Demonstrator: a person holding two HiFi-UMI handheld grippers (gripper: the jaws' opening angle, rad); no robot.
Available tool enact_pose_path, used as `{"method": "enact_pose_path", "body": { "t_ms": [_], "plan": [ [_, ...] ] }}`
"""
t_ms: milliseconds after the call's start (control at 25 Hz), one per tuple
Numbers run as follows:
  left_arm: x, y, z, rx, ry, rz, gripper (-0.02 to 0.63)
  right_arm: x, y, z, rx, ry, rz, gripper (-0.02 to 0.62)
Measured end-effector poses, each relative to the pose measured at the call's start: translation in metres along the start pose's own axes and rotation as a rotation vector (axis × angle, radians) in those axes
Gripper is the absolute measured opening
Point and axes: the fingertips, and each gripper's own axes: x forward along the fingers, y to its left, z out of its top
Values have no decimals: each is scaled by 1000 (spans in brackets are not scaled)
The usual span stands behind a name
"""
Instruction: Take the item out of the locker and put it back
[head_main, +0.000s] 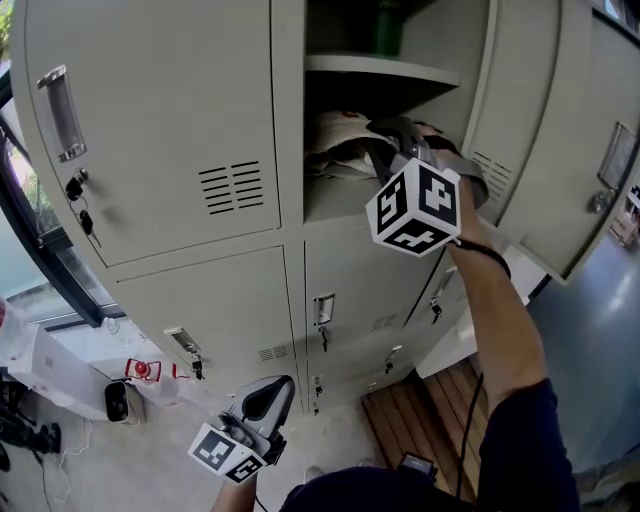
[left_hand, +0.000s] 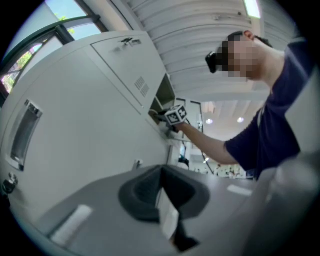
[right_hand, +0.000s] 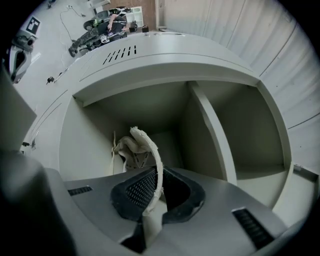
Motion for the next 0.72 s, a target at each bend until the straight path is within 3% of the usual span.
{"method": "enact_pose_path", "body": {
  "t_ms": [200, 720],
  "plan": [
    [9, -7, -5, -4, 0, 17, 3, 18, 11, -8, -6, 2, 94, 21],
    [15, -21, -10, -2, 9, 37, 3, 22, 36, -18, 6, -19, 237, 23]
  ]
}}
